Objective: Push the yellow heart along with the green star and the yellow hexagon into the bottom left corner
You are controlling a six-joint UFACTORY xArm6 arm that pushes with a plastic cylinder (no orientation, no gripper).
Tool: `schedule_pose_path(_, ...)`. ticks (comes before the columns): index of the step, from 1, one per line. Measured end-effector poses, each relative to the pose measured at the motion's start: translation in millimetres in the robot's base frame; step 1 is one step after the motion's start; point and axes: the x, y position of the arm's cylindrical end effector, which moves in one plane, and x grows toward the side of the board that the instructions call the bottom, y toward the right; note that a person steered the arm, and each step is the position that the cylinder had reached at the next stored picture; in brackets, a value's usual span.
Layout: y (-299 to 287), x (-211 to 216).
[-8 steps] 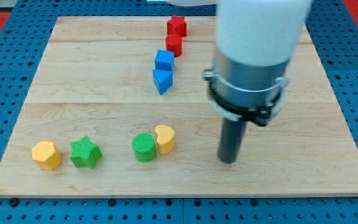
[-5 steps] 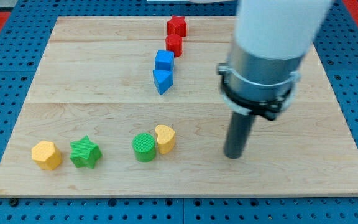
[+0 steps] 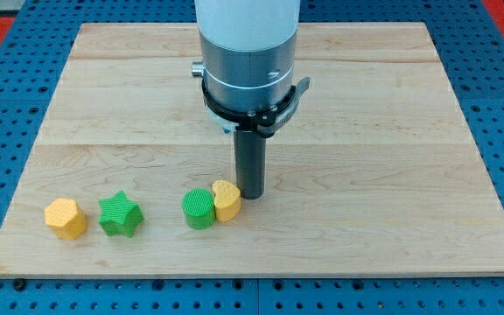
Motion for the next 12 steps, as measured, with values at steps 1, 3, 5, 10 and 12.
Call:
schedule_pose_path(1,-4,1)
schedule_pose_path(3,-14,3)
schedule_pose_path(5,13,13)
schedule_pose_path(10,11,45)
schedule_pose_path(12,-28,97)
